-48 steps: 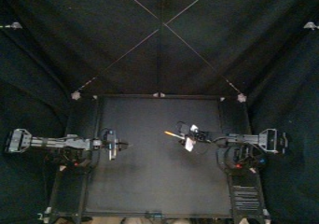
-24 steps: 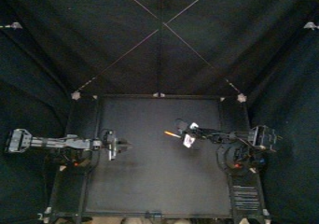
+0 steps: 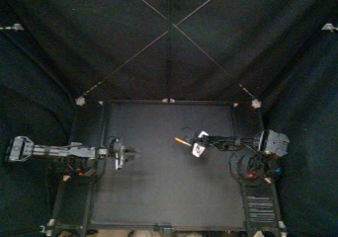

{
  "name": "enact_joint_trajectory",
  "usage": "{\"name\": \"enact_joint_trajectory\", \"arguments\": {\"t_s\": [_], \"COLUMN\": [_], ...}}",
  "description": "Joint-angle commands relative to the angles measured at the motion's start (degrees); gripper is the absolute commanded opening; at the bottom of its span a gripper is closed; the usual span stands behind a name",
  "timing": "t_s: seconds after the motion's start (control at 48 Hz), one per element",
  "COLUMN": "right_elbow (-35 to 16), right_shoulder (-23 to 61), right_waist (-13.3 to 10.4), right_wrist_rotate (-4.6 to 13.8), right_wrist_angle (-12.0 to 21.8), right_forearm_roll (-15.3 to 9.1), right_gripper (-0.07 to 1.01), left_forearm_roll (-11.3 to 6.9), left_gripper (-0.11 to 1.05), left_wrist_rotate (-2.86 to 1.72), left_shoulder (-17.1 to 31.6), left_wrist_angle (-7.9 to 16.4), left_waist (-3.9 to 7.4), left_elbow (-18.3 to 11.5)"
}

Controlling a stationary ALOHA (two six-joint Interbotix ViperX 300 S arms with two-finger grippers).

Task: Uncap the pen

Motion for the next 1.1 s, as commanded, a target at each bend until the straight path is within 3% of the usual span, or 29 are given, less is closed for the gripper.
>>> {"name": "enact_joint_trajectory", "arguments": {"t_s": [0.021,0.312,0.417,0.562,0.833,0.979,1.104], "right_elbow": [-0.44,-0.53,-1.32,-3.08,-6.68,-9.05,-11.25], "right_shoulder": [-0.44,-1.05,-3.96,-9.14,-15.47,-15.47,-14.15], "right_waist": [0.35,2.55,3.43,6.59,13.36,16.70,18.46], "right_wrist_rotate": [0.00,0.09,0.00,-0.26,-0.09,-0.18,-0.18], "right_wrist_angle": [-0.09,0.00,-0.09,0.00,-0.09,-0.44,-1.23], "right_forearm_roll": [0.53,1.49,1.58,1.14,-0.09,-0.35,-2.11], "right_gripper": [0.54,0.52,0.52,0.52,0.52,0.52,0.52], "left_forearm_roll": [0.09,0.00,-0.09,-0.70,-4.66,-4.83,-4.83], "left_gripper": [0.67,0.67,0.67,0.68,0.77,0.86,0.90], "left_wrist_rotate": [0.09,0.09,-0.18,-0.35,-0.18,-0.26,-0.26], "left_shoulder": [0.09,0.09,0.09,0.09,0.09,0.18,0.26], "left_wrist_angle": [-0.18,-0.18,-0.26,-0.26,-0.26,-0.26,-0.18], "left_waist": [0.18,0.35,0.53,0.53,0.44,0.09,-0.44], "left_elbow": [-0.70,-0.70,-0.70,-1.14,-1.76,-2.72,-3.78]}}
